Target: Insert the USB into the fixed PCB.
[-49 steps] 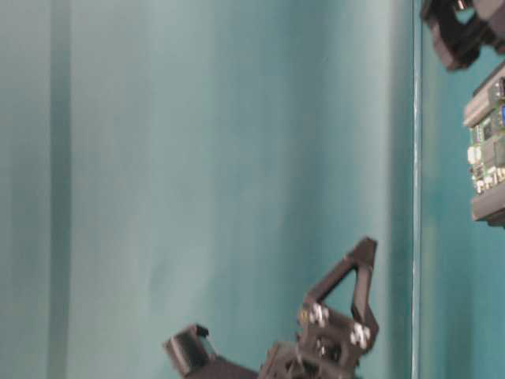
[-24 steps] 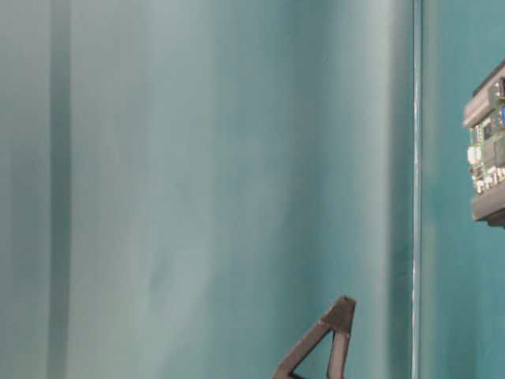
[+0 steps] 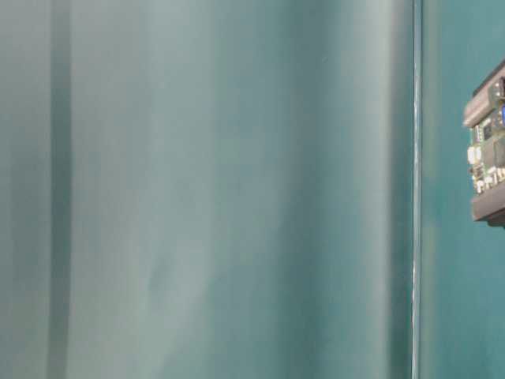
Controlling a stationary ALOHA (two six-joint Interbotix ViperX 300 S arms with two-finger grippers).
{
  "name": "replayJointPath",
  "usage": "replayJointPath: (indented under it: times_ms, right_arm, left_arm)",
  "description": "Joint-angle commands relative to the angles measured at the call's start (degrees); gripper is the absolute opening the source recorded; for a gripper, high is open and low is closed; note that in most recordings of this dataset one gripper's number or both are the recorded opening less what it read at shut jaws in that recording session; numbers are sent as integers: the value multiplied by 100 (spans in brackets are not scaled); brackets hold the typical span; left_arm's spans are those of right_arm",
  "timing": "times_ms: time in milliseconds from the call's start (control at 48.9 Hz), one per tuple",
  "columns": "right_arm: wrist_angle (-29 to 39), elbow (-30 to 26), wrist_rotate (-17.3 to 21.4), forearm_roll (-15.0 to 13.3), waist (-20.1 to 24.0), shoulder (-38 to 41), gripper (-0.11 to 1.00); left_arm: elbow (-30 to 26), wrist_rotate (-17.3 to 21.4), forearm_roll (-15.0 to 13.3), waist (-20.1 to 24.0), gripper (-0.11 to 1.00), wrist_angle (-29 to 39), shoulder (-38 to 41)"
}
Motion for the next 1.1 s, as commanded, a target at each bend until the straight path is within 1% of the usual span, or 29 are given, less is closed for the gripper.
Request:
replayJointPath:
  times_ms: [0,123,225,368,450,511,634,797,1084]
  right_arm:
    - [-26,-35,9,0,35,0,62]
    - [-26,-114,18,0,26,167,62]
    - [-26,-176,18,0,35,290,62]
    - [-26,-229,18,0,35,431,62]
    - [-26,-237,18,0,26,483,62]
    - [-18,-237,26,0,35,519,62]
    - [-9,-246,44,0,35,589,62]
    - [35,-264,114,9,35,703,62]
    - [114,-272,167,9,35,738,61]
  left_arm:
    - [299,0,18,-9,28,-18,-606]
    - [668,26,26,0,28,9,-1485]
    - [932,26,35,0,28,237,-2276]
    - [1160,18,35,0,28,1116,-3410]
    - [1195,18,44,0,28,1652,-3867]
    - [1222,9,44,9,28,1916,-4113]
    - [1301,9,62,26,28,1854,-4333]
    - [1380,18,62,35,28,1705,-4280]
    - [1380,9,62,26,28,1696,-4236]
